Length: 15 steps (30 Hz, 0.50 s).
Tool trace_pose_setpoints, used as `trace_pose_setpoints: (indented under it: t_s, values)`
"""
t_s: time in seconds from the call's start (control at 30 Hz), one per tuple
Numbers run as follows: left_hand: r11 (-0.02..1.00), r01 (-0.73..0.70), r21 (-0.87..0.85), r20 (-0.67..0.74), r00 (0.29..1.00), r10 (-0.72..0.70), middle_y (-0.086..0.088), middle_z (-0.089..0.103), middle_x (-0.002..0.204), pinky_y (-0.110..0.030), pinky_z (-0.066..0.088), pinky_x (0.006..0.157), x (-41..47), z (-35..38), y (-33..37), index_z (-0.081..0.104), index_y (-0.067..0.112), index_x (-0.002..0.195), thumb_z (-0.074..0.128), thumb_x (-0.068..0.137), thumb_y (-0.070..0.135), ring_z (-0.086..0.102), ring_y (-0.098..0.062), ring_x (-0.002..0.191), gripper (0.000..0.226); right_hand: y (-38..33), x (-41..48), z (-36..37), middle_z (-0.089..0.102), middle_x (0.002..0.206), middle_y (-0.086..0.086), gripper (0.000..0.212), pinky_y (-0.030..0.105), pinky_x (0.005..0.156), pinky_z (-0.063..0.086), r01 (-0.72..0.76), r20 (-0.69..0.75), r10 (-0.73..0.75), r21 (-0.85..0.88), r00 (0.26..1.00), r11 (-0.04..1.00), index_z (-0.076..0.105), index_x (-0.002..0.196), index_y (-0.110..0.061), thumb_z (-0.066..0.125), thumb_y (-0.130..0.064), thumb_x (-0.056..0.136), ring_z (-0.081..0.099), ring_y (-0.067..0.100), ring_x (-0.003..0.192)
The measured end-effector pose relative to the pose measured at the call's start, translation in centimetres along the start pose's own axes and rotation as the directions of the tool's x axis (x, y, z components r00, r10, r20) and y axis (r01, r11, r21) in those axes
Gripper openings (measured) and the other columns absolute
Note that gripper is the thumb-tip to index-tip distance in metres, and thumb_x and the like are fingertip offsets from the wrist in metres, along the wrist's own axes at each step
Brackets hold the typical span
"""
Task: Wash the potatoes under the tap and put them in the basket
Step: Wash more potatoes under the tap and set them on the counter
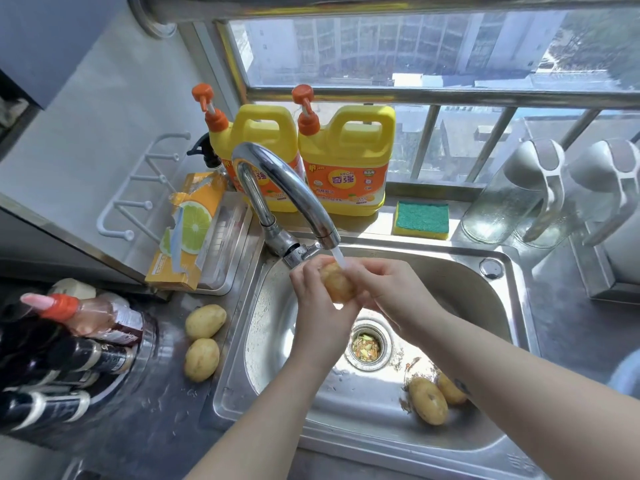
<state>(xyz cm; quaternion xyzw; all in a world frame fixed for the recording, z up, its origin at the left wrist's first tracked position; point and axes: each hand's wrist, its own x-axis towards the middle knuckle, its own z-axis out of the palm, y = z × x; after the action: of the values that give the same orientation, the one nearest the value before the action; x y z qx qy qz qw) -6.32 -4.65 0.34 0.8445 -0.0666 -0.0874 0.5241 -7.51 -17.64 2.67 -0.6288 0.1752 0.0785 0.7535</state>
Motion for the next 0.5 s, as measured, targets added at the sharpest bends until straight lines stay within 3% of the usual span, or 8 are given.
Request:
trace_pose_setpoints:
  t_s: [0.13, 0.3, 0.4, 0.5]
  values:
    - [0.993, 0.082, -0.091, 0.087, 0.994, -0.074, 0.007, 0.034, 0.126, -0.004, 0.044, 0.08, 0.5, -0.4, 0.5, 0.035, 0.037, 0.124, 0.083, 0.079, 0.029, 0.052, -0.004, 0.11, 0.066, 0.0, 0.6, -1.2, 0.079, 0.106, 0.001, 0.051, 0.05, 0.104, 0.052, 0.072, 0.063, -0.062, -0.177, 0.996, 0.982, 0.078, 0.113, -0.019, 0.077, -0.052, 0.074, 0.073, 0.019, 0.108]
    - [0.956, 0.204, -0.21, 0.197, 0.967, -0.163, -0.003, 0.051, 0.135, -0.035, 0.055, 0.097, 0.8, -1.1, 0.1, 0.043, 0.054, 0.116, 0.081, 0.058, 0.052, 0.061, -0.012, 0.116, 0.069, -0.7, 0.8, -2.3, 0.077, 0.115, -0.008, 0.073, 0.046, 0.1, 0.056, 0.133, 0.214, -0.056, -0.361, 0.975, 0.923, 0.07, 0.129, -0.022, 0.08, -0.053, 0.065, 0.073, 0.015, 0.108]
    - [0.972, 0.186, -0.146, 0.193, 0.969, -0.157, -0.003, 0.046, 0.134, -0.032, 0.054, 0.094, 0.9, -0.8, 0.3, 0.042, 0.042, 0.124, 0.08, 0.067, 0.042, 0.059, -0.014, 0.113, 0.068, -0.7, 1.0, -2.4, 0.078, 0.111, -0.003, 0.07, 0.049, 0.1, 0.056, 0.101, 0.204, -0.031, -0.344, 0.979, 0.933, 0.072, 0.127, -0.023, 0.081, -0.052, 0.063, 0.073, 0.021, 0.109]
    - [0.987, 0.146, -0.064, 0.134, 0.982, -0.136, 0.0, 0.036, 0.134, -0.024, 0.048, 0.089, 0.9, -0.4, 0.9, 0.038, 0.024, 0.14, 0.077, 0.083, 0.022, 0.053, -0.013, 0.113, 0.07, -0.4, 1.0, -1.9, 0.08, 0.1, -0.003, 0.059, 0.05, 0.096, 0.056, 0.11, 0.105, -0.078, -0.348, 0.991, 0.931, 0.078, 0.113, -0.028, 0.083, -0.053, 0.06, 0.074, 0.022, 0.103]
